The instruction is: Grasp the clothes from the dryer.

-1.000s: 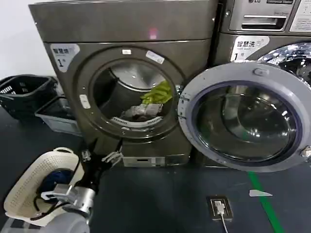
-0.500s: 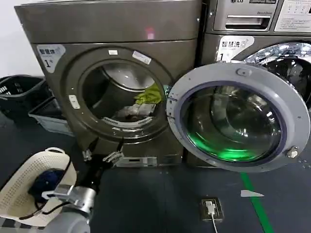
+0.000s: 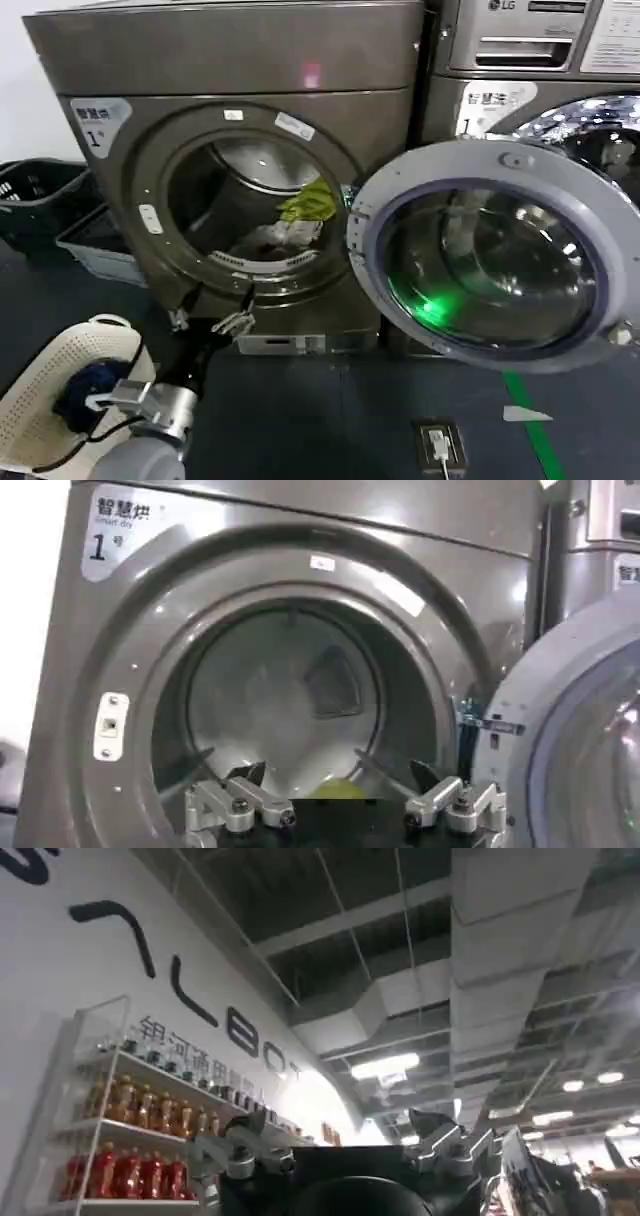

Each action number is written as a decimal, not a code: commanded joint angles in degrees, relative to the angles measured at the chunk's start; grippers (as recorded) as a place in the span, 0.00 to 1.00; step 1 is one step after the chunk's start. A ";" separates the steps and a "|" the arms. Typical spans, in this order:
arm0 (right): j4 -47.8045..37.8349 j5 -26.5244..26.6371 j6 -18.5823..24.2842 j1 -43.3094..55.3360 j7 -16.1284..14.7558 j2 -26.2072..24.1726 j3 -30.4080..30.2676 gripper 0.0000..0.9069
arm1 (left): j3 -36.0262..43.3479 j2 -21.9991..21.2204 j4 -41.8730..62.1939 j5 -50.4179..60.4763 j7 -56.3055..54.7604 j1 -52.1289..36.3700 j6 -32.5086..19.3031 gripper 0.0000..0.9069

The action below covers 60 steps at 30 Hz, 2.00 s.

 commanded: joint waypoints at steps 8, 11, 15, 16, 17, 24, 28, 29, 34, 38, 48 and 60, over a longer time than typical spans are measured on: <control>-0.04 0.39 1.51 -0.21 -0.20 0.01 0.25 1.00 | -0.04 0.04 -0.65 -0.03 0.01 0.51 0.04 1.00; -0.10 0.45 1.57 -0.16 -0.22 0.01 0.22 1.00 | -0.08 -0.02 -0.64 0.09 0.03 0.69 -0.06 1.00; -0.29 0.42 1.69 -0.10 -0.30 -0.06 0.29 1.00 | -0.12 -0.12 -0.50 0.13 0.04 0.72 -0.11 1.00; -0.34 0.40 1.69 -0.07 -0.37 -0.07 0.29 1.00 | -0.12 -0.13 -0.43 0.12 0.04 0.61 -0.09 1.00; -0.39 0.39 1.72 -0.07 -0.38 -0.06 0.26 1.00 | -0.11 -0.16 -0.33 0.14 0.04 0.54 -0.08 1.00; -0.52 0.26 1.80 0.10 -0.55 -0.02 0.15 1.00 | -0.03 -0.11 0.24 0.04 0.07 0.21 -0.01 1.00; -0.57 0.26 1.87 0.15 -0.64 -0.28 0.19 1.00 | -0.03 -0.12 0.52 0.12 0.09 0.23 -0.08 1.00; -0.59 0.25 1.88 0.15 -0.64 -0.26 0.20 1.00 | -0.03 -0.19 0.49 0.12 0.09 0.23 -0.08 1.00; -0.31 -0.76 2.08 -0.01 -0.88 -0.06 -0.03 1.00 | -0.04 -0.15 0.60 0.05 0.10 0.18 -0.09 1.00; -0.11 -0.70 2.08 0.03 -0.79 -0.13 -0.07 1.00 | -0.01 -0.21 0.75 0.01 0.11 0.04 -0.11 1.00; -0.23 -4.19 1.09 -0.40 -1.67 -0.37 0.42 1.00 | -0.11 0.24 7.27 0.83 -0.20 -6.37 -1.90 1.00; 0.97 -4.86 -2.97 -1.21 -0.31 -1.22 2.18 1.00 | 5.59 -0.50 40.88 3.91 0.53 -34.43 -6.83 1.00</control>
